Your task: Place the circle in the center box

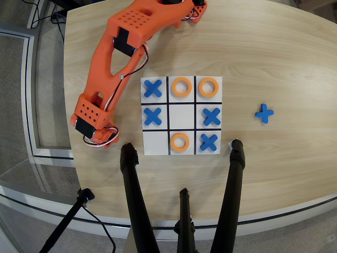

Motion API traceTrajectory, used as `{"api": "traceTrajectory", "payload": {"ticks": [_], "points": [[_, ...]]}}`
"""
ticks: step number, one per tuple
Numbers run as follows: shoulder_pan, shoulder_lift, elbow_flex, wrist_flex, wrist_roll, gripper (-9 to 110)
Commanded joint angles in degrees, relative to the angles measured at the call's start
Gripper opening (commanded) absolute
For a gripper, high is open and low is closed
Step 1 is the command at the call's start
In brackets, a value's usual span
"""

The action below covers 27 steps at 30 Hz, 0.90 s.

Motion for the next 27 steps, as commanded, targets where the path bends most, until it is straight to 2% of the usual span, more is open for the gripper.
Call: {"api": "traceTrajectory", "payload": {"ticks": [1, 11, 27], "points": [[0.97, -0.44, -0.88, -0.09, -0.79, 16], [0.97, 3.69, -0.35, 16.26, -1.93, 16], [-1.41, 1.05, -0.97, 15.73, -0.18, 13]]}}
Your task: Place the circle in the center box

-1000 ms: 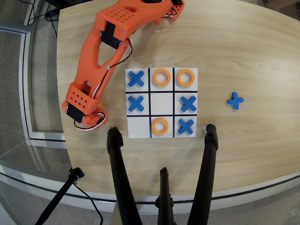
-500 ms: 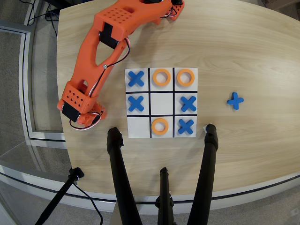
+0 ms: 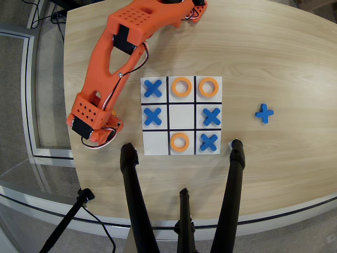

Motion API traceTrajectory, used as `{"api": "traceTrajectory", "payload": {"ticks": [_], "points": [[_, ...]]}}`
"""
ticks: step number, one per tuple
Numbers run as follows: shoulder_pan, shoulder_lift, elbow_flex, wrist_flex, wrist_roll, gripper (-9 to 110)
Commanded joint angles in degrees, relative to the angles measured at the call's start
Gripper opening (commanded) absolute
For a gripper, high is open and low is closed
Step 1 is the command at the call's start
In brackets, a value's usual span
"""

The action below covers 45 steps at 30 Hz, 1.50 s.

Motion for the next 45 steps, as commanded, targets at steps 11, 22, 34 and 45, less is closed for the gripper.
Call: {"api": "traceTrajectory", "payload": {"ticks": [11, 22, 34, 45], "points": [[-0.62, -3.69, -5.19, -0.97, 2.29, 11], [-0.88, -3.78, -5.63, 7.29, 2.81, 0], [-3.34, 6.06, 1.93, 5.54, 10.02, 0], [-14.24, 32.08, 25.22, 1.85, 18.28, 0]]}}
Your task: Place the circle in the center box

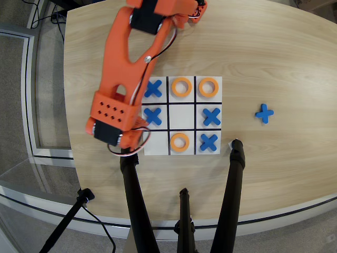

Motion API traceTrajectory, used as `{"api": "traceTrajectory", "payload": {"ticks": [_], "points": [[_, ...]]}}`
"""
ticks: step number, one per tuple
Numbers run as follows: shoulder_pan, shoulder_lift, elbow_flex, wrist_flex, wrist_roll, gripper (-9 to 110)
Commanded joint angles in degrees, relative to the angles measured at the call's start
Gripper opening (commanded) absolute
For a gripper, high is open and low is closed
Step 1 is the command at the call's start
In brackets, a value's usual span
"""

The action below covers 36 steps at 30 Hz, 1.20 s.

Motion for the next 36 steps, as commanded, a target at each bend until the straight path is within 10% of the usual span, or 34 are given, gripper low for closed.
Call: {"api": "traceTrajectory", "payload": {"ticks": [1, 16, 36], "points": [[-3.87, 9.93, 4.75, -0.97, 1.93, 0], [-23.03, 29.27, 32.78, -10.28, 8.44, 0], [-24.7, 12.3, 28.39, -21.09, 10.99, 0]]}}
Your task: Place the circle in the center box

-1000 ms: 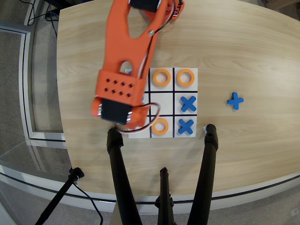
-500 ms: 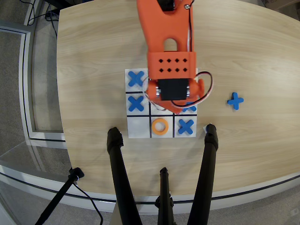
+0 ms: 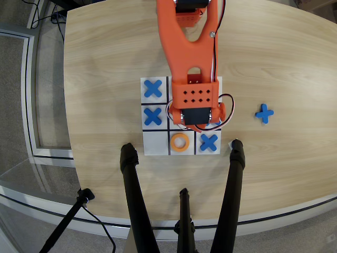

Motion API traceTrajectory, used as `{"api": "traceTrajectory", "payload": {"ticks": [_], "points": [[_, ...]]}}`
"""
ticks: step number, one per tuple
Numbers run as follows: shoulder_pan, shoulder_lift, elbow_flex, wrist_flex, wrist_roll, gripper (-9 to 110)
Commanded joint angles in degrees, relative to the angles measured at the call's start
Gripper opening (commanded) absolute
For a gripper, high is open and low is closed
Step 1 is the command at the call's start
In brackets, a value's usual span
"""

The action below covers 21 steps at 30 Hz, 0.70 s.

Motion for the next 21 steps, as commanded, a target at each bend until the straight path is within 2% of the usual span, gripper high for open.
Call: {"api": "traceTrajectory", "payload": {"ticks": [1, 21], "points": [[0.0, -1.49, -3.43, -0.7, 0.88, 0], [-0.62, -9.32, -11.34, -0.88, 2.9, 0]]}}
